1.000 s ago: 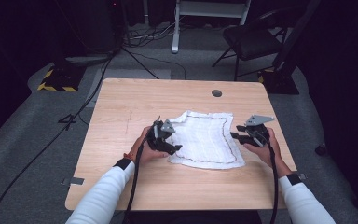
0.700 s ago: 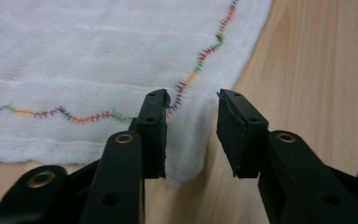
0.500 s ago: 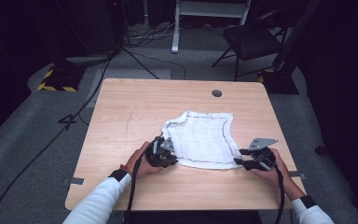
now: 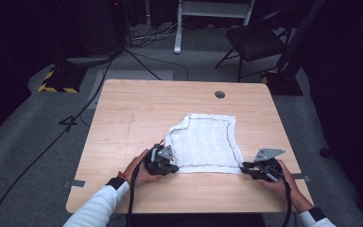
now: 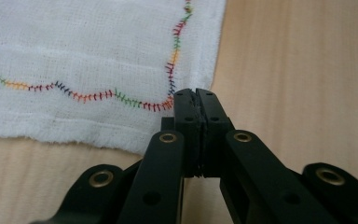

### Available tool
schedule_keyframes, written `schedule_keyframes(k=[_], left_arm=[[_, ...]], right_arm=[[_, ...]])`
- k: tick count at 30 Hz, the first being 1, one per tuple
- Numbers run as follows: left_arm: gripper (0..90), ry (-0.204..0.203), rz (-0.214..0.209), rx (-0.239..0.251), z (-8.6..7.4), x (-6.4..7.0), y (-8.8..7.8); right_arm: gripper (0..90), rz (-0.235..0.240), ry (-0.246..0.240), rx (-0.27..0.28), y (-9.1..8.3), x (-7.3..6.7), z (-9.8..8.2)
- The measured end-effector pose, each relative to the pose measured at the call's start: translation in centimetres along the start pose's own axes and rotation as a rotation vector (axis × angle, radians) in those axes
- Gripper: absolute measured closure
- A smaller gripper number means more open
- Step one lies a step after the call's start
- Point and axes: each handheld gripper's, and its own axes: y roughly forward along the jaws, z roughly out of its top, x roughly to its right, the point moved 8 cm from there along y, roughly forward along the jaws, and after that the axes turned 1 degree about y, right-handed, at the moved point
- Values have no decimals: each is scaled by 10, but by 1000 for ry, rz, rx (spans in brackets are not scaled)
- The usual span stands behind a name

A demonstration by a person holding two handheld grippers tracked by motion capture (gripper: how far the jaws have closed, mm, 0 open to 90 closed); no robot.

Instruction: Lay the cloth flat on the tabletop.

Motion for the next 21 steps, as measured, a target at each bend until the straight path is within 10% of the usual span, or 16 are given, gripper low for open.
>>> schedule_keyframes(k=[13, 21], left_arm=[[811, -39, 0, 34, -15, 22, -17], [346, -151, 172, 113, 15, -24, -30]], right_arm=[[632, 35, -19, -30, -15, -35, -15], [538, -92, 55, 77, -26, 14, 14]])
